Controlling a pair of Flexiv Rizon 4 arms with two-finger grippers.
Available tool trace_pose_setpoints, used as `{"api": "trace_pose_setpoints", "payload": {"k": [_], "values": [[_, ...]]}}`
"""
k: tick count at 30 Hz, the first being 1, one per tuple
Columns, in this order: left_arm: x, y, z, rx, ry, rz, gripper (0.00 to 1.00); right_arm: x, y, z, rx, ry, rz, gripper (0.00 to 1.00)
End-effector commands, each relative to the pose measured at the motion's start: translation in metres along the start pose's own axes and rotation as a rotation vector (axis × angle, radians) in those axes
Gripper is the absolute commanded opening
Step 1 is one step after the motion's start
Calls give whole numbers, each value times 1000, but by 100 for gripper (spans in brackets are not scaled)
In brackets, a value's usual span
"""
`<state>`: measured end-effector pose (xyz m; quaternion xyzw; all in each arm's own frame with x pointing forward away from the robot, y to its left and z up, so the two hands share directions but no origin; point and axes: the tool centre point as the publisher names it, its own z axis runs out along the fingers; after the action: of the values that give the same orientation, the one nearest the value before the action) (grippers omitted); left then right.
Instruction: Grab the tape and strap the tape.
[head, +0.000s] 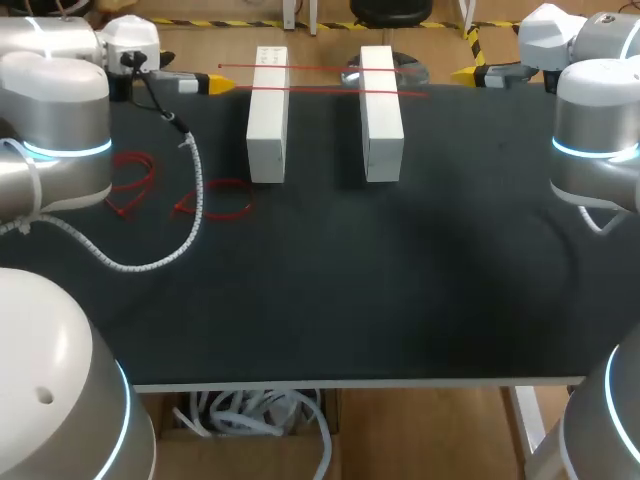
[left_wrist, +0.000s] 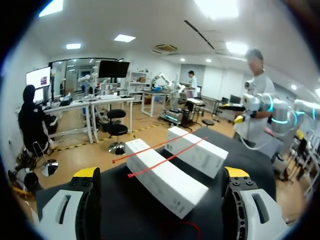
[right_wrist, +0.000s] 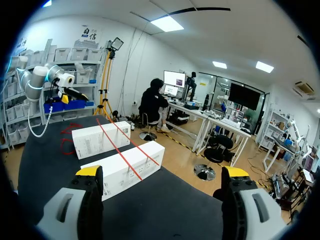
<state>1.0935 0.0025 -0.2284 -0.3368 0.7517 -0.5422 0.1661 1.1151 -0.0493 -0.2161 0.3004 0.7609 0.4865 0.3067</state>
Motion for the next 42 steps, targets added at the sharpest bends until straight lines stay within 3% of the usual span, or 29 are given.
{"api": "trace_pose_setpoints", "payload": {"k": [1, 4, 7, 8, 14, 20, 21, 22, 23, 24, 26, 27, 29, 34, 35, 36, 37, 38, 39, 40, 41, 42], "values": [[-13, 8, 1, 53, 251, 110, 100, 0, 0, 0, -2, 0, 0, 100], [-15, 13, 8, 55, 297, 197, 100, 0, 0, 0, -2, 0, 0, 100], [-17, 21, 16, 46, 286, 305, 100, 0, 0, 0, -2, 0, 0, 100], [-17, 23, 20, 43, 257, 318, 100, 0, 0, 0, -2, 0, 0, 100], [-14, 28, 35, 64, 260, 353, 100, 0, 0, 0, -2, 0, 0, 100], [-10, 29, 44, 81, 295, 368, 100, 0, 0, 0, -2, 0, 0, 100], [-10, 29, 45, 83, 300, 364, 80, 0, 0, 0, -2, 0, 0, 100], [-10, 29, 46, 82, 301, 367, 46, 0, 0, 0, -2, 0, 0, 100], [-10, 30, 47, 81, 302, 370, 43, 0, 0, 0, -2, 0, 0, 100], [-10, 30, 48, 82, 308, 367, 58, 0, 0, 0, -2, 0, 0, 100], [-11, 30, 51, 81, 309, 374, 56, 0, 0, 0, -2, 0, 0, 100], [-11, 30, 51, 81, 313, 377, 59, 0, 0, 0, -2, 0, 0, 100], [-12, 30, 53, 84, 322, 379, 75, 0, 0, 0, -2, 0, 0, 100], [-15, 30, 58, 83, 338, 393, 83, 0, 0, 0, -2, 0, 0, 100], [-15, 30, 59, 85, 346, 393, 76, 0, 0, 0, -2, 0, 0, 100], [-16, 30, 59, 86, 346, 393, 63, 0, 0, 0, -2, 0, 0, 100], [-17, 30, 60, 86, 350, 399, 62, 0, 0, 0, -2, 0, 0, 100], [-17, 30, 61, 90, 359, 400, 68, 0, 0, 0, -2, 0, 0, 100], [-18, 31, 62, 88, 360, 400, 50, 0, 0, 0, -2, 0, 0, 100], [-19, 31, 63, 86, 364, 403, 47, 0, 0, 0, -2, 0, 0, 100], [-20, 31, 63, 91, 377, 406, 38, 0, 0, 0, -2, 0, 0, 100], [-20, 31, 64, 91, 379, 406, 0, 0, 0, 0, -2, 0, 0, 100]]}}
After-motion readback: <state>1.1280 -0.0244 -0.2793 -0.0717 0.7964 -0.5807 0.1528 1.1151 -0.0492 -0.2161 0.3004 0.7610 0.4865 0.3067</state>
